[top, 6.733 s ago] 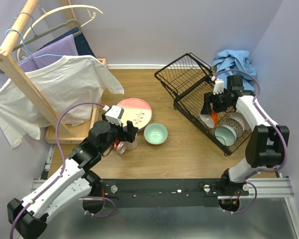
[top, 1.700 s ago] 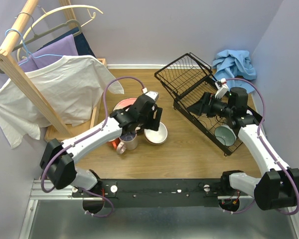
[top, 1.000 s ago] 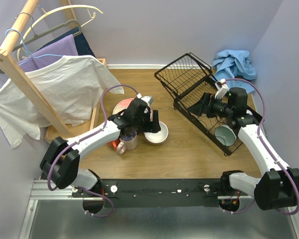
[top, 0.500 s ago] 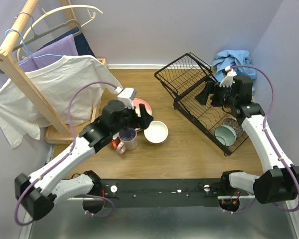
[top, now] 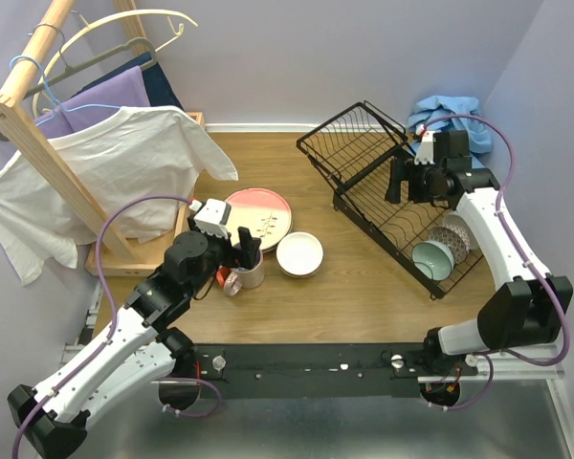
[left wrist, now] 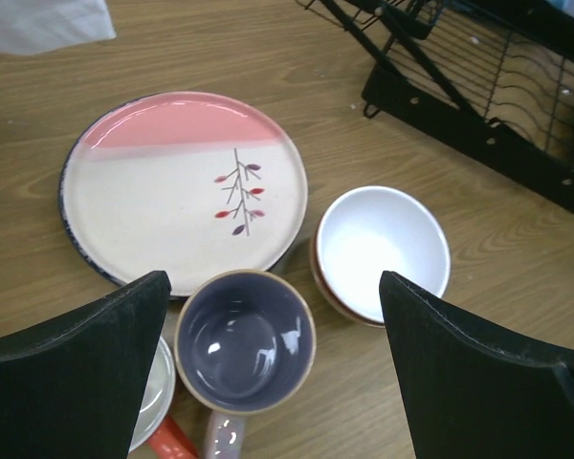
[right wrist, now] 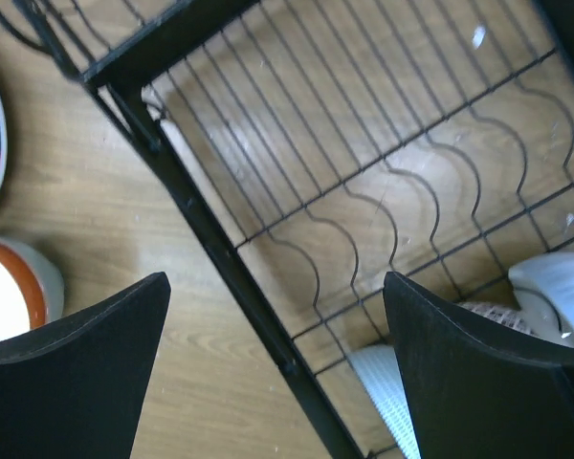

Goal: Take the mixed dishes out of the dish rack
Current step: Move the dish rack to the center of the board.

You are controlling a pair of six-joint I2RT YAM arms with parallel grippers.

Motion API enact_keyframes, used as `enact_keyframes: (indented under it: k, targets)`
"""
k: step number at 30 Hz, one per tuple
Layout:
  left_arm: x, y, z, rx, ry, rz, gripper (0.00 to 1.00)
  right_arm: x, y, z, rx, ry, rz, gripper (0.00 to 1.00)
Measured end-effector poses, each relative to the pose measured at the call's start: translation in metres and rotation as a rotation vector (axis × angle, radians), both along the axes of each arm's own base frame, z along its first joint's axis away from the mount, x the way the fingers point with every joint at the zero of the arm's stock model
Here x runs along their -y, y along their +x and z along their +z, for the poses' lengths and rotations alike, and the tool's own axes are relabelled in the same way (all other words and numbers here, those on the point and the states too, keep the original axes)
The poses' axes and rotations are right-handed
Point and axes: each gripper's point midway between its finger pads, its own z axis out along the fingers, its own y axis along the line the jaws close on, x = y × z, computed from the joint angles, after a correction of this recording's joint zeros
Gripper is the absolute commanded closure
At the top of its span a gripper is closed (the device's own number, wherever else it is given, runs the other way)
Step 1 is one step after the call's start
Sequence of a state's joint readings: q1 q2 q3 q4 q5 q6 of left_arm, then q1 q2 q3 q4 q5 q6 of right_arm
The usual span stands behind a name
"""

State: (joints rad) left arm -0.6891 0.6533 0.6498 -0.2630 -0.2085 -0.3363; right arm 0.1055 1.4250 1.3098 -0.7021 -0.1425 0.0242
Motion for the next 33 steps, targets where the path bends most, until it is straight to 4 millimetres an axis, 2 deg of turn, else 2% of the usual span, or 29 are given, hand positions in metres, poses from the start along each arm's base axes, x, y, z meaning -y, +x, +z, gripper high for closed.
enact_keyframes:
  k: [3,5,13,16,25,33]
  targets:
    - [-0.007,0.000,-0.013,0.001,0.038,0.016,0.01,-0.003,-0.008,-0.006,-0.034,0.010,0.015,0.00]
    - [-0.009,0.001,-0.015,0.005,0.053,0.024,0.01,-0.007,-0.015,-0.015,-0.067,0.031,0.030,0.00]
    - [-0.012,0.007,-0.011,0.027,0.060,0.046,0.01,-0.027,-0.073,-0.090,-0.322,0.147,0.027,0.00]
    - [-0.012,0.008,-0.011,0.026,0.061,0.047,0.01,-0.034,-0.089,-0.105,-0.387,0.163,0.009,0.00]
    - [-0.013,0.011,-0.014,0.018,0.067,0.057,0.01,-0.061,-0.073,-0.118,-0.371,0.156,0.013,0.00]
    - [-0.015,0.012,-0.014,0.018,0.067,0.064,0.01,-0.120,-0.057,-0.120,-0.393,0.200,0.061,0.00]
